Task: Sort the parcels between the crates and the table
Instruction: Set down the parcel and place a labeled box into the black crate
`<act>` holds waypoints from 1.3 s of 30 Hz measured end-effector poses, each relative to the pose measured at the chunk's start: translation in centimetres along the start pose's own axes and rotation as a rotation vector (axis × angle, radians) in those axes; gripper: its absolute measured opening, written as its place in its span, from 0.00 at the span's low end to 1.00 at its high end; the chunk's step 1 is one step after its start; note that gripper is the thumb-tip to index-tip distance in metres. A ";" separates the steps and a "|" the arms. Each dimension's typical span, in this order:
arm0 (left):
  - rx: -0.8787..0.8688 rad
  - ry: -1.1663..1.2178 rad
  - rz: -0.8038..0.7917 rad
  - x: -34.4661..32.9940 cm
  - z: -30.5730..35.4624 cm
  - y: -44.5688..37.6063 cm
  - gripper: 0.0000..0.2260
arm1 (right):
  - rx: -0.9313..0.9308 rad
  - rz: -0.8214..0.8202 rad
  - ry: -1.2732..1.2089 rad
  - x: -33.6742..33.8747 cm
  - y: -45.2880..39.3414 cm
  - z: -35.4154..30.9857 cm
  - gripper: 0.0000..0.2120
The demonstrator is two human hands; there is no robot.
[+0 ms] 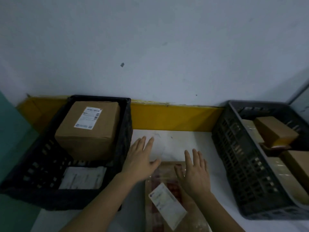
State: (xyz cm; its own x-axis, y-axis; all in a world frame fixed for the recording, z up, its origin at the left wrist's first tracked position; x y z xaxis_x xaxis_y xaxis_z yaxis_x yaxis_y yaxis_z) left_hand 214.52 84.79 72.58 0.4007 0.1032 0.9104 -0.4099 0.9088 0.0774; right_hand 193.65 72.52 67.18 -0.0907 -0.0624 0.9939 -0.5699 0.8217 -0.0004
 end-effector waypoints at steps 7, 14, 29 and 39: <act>0.232 0.164 -0.035 -9.3 0.4 4.1 0.46 | 0.035 -0.162 -0.092 -3.3 3.5 6.3 0.45; 0.520 0.526 -0.092 -13.9 1.1 9.1 0.48 | 0.051 -0.325 -0.280 -6.5 6.3 7.2 0.56; 0.448 0.715 0.129 -6.8 4.2 7.3 0.45 | 0.064 -0.103 -0.671 0.2 4.3 5.8 0.43; 0.353 0.702 0.582 8.0 3.6 6.1 0.27 | 0.175 0.208 -0.962 11.9 -0.6 -0.8 0.29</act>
State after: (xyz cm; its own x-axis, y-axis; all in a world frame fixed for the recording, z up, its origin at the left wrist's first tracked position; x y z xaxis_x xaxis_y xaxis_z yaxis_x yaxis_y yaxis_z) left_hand 212.25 89.74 81.79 0.4076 0.8186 0.4046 -0.8743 0.4778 -0.0860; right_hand 193.60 71.70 79.04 -0.7811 -0.4222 0.4600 -0.5726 0.7783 -0.2578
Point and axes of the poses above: each hand's wrist, its own y-axis away from the middle knuckle, its own x-axis out of the back of the hand, z = x × y, the point moved 3 cm from there along -y, towards the middle knuckle
